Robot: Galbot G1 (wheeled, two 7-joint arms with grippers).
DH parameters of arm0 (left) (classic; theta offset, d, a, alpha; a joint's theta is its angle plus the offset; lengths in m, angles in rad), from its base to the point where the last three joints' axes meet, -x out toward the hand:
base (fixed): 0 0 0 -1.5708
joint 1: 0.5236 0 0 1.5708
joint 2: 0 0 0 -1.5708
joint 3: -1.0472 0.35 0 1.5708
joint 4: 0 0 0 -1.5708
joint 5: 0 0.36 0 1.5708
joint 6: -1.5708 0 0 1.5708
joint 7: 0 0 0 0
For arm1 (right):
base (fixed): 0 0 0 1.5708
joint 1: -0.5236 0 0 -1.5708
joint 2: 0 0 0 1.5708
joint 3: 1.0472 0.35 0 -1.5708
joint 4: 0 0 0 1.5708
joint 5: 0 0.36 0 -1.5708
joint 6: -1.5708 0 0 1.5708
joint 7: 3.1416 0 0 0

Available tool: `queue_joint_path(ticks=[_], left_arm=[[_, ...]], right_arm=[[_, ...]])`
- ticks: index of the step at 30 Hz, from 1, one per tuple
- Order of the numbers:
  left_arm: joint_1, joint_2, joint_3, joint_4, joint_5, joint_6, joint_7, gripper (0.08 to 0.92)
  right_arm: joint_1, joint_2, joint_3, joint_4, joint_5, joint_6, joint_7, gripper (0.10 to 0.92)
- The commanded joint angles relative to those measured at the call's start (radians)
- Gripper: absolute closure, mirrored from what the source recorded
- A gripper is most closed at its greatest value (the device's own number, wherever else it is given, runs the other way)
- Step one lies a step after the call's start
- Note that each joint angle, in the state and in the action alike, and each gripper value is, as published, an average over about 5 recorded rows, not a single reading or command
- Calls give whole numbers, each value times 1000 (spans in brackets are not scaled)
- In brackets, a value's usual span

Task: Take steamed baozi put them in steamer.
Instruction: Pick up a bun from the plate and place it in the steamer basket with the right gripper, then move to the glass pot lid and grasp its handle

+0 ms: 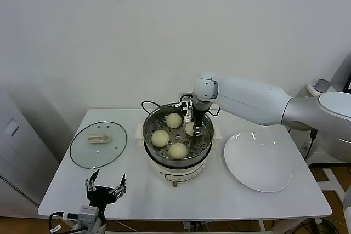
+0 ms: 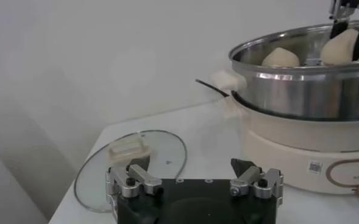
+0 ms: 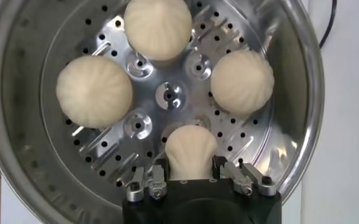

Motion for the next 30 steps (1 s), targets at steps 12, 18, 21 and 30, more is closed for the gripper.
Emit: queue_joint_path(ticks=[12, 18, 21, 30], left_arm=[[17, -49, 3, -25, 1, -3, 18, 177], [29, -49, -9, -44, -82, -15, 26, 177], [31, -49, -11, -58, -129, -16, 25, 177], [20, -49, -6, -68, -201, -65, -15, 177]], right_arm=[[50, -178, 118, 134, 2, -1, -15, 207], [50, -343, 284, 249, -14, 32, -50, 203], [16, -438, 393, 289, -24, 68, -47, 203], [-494, -617, 1001, 394, 68, 244, 188, 203]])
